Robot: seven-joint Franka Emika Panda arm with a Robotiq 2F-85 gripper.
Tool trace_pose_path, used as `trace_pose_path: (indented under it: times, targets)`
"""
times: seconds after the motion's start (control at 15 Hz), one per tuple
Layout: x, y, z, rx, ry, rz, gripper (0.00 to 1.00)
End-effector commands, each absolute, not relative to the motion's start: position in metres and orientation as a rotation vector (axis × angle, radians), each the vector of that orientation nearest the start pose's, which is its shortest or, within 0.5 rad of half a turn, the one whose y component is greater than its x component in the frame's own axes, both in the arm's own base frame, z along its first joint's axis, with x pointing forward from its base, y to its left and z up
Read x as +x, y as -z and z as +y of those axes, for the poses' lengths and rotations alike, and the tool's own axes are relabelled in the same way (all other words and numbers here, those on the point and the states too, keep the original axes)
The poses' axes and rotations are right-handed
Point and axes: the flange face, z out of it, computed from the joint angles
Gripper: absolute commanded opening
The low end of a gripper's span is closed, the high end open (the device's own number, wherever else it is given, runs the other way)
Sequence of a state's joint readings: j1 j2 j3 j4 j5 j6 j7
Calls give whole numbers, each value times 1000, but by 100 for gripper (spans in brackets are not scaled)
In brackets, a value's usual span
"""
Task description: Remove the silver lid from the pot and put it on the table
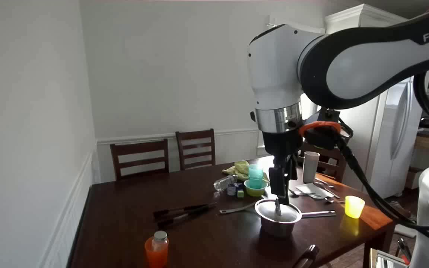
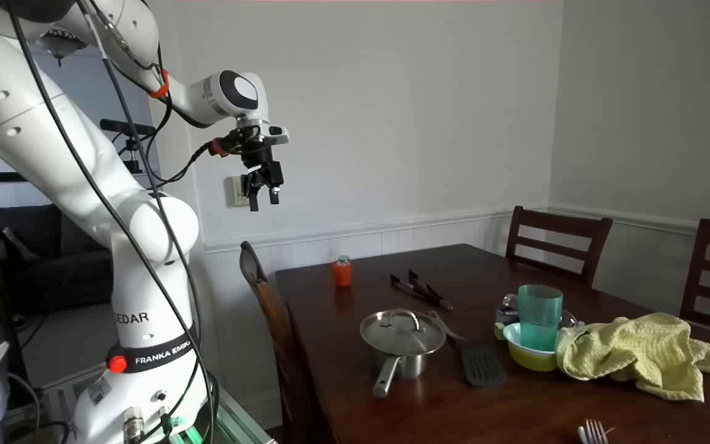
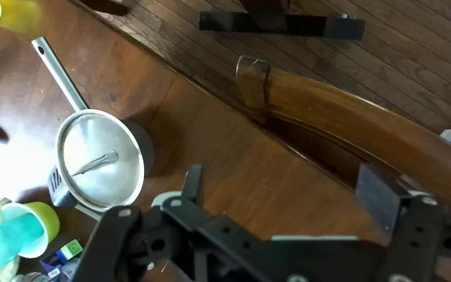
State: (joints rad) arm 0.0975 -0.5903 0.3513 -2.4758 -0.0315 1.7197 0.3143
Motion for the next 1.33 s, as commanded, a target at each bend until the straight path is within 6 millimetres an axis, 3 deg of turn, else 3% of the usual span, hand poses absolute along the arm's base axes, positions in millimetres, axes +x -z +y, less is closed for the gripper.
trace_pose_path:
  times: [0.0, 0.4, 0.6, 0.87, 1.0, 1.27]
  targets:
    - [321, -469, 158, -3411, -182, -115, 100]
    - [325, -466, 151, -3412, -202, -57, 100]
    - [341, -453, 112, -3406, -243, 236, 100]
    - [361, -428, 39, -3342, -255, 640, 100]
    - [365, -409, -3, -3293, -242, 830, 100]
    - [361, -374, -68, -3122, -170, 1176, 100]
